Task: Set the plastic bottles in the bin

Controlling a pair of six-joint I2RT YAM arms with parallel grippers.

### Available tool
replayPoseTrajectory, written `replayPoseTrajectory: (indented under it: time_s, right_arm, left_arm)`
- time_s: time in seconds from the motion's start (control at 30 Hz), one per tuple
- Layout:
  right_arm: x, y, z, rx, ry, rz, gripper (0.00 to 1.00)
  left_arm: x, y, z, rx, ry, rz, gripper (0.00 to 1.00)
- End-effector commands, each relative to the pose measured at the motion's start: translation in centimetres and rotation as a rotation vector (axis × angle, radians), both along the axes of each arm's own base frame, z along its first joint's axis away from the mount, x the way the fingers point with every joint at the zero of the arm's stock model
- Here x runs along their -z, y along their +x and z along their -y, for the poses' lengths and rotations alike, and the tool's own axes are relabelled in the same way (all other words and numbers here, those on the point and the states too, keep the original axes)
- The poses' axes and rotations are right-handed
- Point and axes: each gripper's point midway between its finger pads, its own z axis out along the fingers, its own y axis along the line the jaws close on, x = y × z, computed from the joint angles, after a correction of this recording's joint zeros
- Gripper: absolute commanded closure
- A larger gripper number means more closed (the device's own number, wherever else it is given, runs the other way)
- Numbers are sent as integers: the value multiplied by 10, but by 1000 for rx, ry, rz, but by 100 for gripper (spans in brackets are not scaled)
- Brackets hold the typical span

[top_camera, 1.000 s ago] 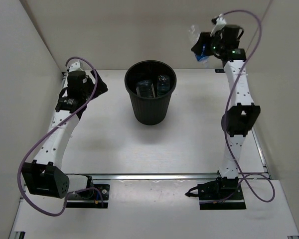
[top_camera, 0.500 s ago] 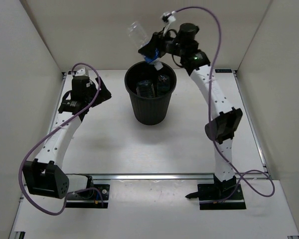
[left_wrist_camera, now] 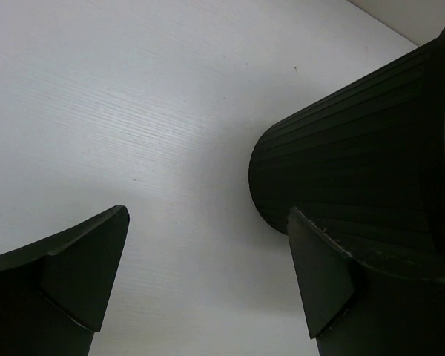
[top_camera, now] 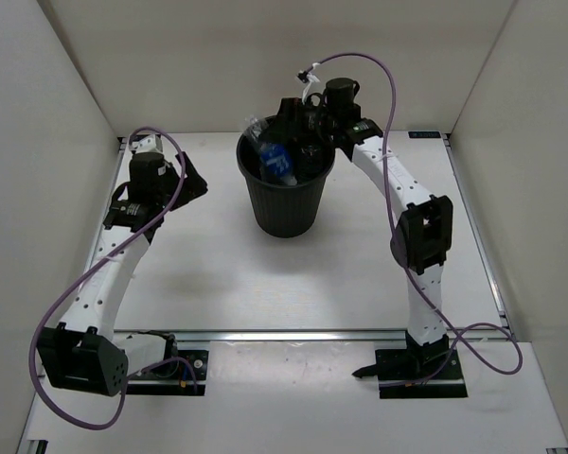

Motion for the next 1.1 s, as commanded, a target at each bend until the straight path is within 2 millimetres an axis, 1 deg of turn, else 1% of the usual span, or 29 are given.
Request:
replayPoseTrajectory:
  time_s: [0.0,0.03,0.07,0.1,0.13,0.17,0.2,0.23,0.27,0.3,0.33,0.37,0.4,0.43,0.47,0.5,0.53,0.57,0.6,0.63,0.67,0.7,0.73,0.77,0.87,0.9,0.97,1.03,1.07]
  right_arm:
    - [-70,-31,3,-36,68,147,0]
    - [-75,-32,5,-27,64,168,1]
    - [-74,-35,2,-29,59,168,1]
    - [-75,-32,7,-16,56,172,1]
    - [-82,-35,10,-12,57,182,1]
    - [-96,-40,15,-6,71,200,1]
    - [-94,-40,17,-2,62,203,1]
    - [-109,-44,24,17,58,246,1]
    - [-117,-45,34,60,39,265,1]
    - [-117,-46,41,77,14,280,1]
    - [-124,-46,53,136,-7,297,1]
    - [-134,-56,66,172,-28,308,1]
    - [-116,-48,84,264,-74,245,1]
    - [-104,-49,110,365,-107,195,1]
    - [-110,-61,130,433,-91,158,1]
    - [-71,-56,156,526,-111,42,1]
    - [-38,-67,190,597,-131,-35,1]
    - [-60,-86,206,632,-67,18,0]
    - [-22,-89,236,711,-80,-68,1]
    - [-13,-100,269,817,-88,-72,0]
    - [-14,-115,288,879,-122,-62,1]
    - [7,-127,312,937,-205,-123,1]
    - [17,-143,329,992,-287,-173,1]
    - [27,-150,349,1052,-394,-182,1]
    - [69,-189,373,1109,-634,-274,1]
    - [71,-196,377,1114,-655,-262,0]
    - [92,-207,368,1066,-638,-291,0]
    - [95,-208,364,1033,-610,-278,0]
    - [98,-211,353,985,-581,-288,1]
  left_arm:
    - [2,-2,2,4,-20,14,1]
    - [2,-1,6,15,-24,16,2]
    - [2,0,7,21,-26,11,1]
    - [4,0,8,27,-22,-1,1]
    - [2,1,9,35,-18,1,1]
    - [2,0,7,27,-4,-8,2]
    - [4,0,9,32,-4,-13,1]
    - [3,0,6,24,-4,-15,2]
    - [4,0,2,11,2,-19,1]
    - [4,-2,1,10,-8,-17,1]
    - [10,-4,-1,5,-3,-34,1]
    - [7,-3,-1,6,1,-24,1]
    - [6,-5,-1,3,2,-25,1]
    - [9,-7,2,16,-6,-35,1]
    - [14,-8,3,14,-9,-47,2]
    - [19,-11,8,37,-22,-66,2]
    - [23,-13,12,55,-33,-77,1]
    - [28,-18,15,70,-30,-91,1]
    - [32,-21,14,61,-22,-105,1]
    - [40,-26,13,53,-5,-131,1]
    - [46,-30,13,55,2,-153,2]
    - [48,-34,12,54,8,-165,2]
    - [52,-40,12,57,5,-185,1]
    - [57,-42,11,50,12,-201,1]
    - [70,-55,5,27,23,-256,1]
    - [72,-57,3,13,24,-261,1]
    - [75,-65,-3,-5,41,-283,1]
    - [77,-70,-6,-11,61,-303,1]
    - [75,-75,-9,-16,77,-310,1]
